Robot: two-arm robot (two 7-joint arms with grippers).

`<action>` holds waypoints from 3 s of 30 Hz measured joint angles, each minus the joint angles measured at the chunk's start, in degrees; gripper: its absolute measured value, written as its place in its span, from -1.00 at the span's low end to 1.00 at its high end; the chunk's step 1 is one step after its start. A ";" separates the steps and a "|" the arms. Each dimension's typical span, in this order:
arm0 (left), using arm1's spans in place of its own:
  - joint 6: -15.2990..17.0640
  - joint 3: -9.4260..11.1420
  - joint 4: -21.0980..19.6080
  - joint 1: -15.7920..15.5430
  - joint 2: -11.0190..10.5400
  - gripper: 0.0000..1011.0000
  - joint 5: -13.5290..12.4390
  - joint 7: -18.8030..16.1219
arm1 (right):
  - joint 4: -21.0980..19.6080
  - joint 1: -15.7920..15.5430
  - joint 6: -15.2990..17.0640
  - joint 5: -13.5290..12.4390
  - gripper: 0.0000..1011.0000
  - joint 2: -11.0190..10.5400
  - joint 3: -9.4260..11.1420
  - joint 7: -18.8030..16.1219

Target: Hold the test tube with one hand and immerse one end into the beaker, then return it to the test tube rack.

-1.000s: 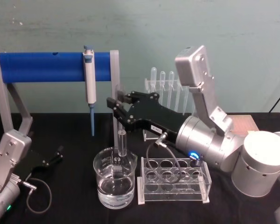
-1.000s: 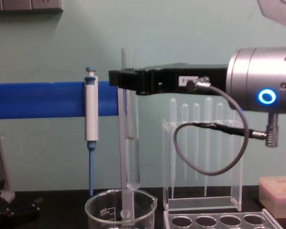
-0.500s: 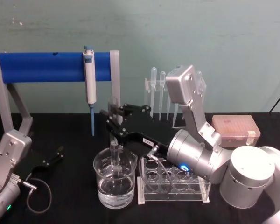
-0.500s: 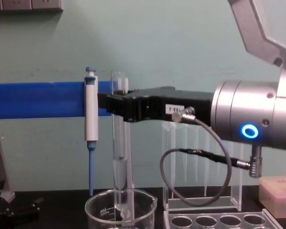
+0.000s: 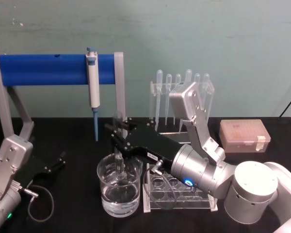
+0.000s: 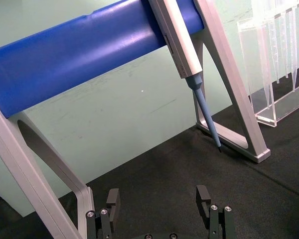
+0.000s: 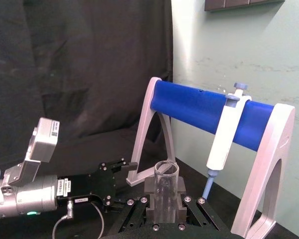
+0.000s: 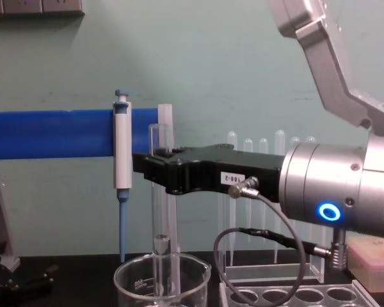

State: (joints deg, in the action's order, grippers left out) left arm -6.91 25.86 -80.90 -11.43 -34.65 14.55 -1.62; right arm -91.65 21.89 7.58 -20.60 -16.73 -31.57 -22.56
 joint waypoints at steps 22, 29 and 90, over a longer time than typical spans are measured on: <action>0.00 0.00 0.00 0.00 0.00 0.98 0.00 0.00 | 3.36 -0.74 -2.97 2.42 -0.55 0.89 -0.27 -1.78; 0.00 0.00 0.00 0.00 0.00 0.98 0.00 0.00 | 4.29 -0.94 -3.43 2.88 -0.55 1.17 -0.27 -1.94; 0.00 0.00 0.00 0.00 0.00 0.98 0.00 0.00 | 5.53 -1.93 -3.28 3.81 -0.55 1.93 0.12 -2.02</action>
State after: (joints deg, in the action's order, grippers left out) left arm -6.91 25.86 -80.90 -11.43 -34.65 14.55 -1.62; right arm -86.11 19.96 4.29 -16.79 -14.80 -31.45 -24.58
